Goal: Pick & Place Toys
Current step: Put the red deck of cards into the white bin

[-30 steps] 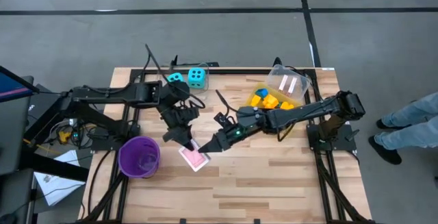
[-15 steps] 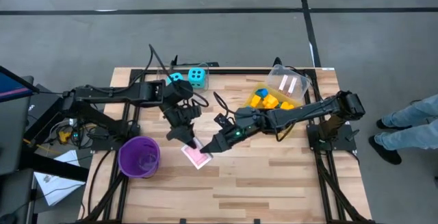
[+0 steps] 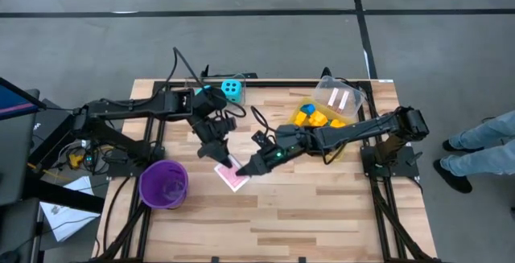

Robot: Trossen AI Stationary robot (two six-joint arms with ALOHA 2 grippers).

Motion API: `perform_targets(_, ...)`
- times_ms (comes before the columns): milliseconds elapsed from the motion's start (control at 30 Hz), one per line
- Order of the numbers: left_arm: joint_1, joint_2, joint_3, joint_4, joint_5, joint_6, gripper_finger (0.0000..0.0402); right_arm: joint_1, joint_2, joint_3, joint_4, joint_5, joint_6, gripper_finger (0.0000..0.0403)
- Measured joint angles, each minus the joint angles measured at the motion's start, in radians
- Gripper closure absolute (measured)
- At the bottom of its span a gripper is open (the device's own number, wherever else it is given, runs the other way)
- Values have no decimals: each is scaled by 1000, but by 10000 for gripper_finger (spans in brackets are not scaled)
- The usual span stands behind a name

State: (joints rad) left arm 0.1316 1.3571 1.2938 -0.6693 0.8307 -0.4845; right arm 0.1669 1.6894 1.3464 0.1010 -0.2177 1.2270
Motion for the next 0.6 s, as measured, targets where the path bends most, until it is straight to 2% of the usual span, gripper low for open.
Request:
perform_targets(167,7,0,0,-26,0,24,343,0,0,0,0,16,-1,325)
perform_targets(433,15,0,0,-31,-2,41,343,0,2,0,0,18,7,303)
perform_targets(600,16,0,0,-34,-3,77,321,0,1,0,1,25,1,328)
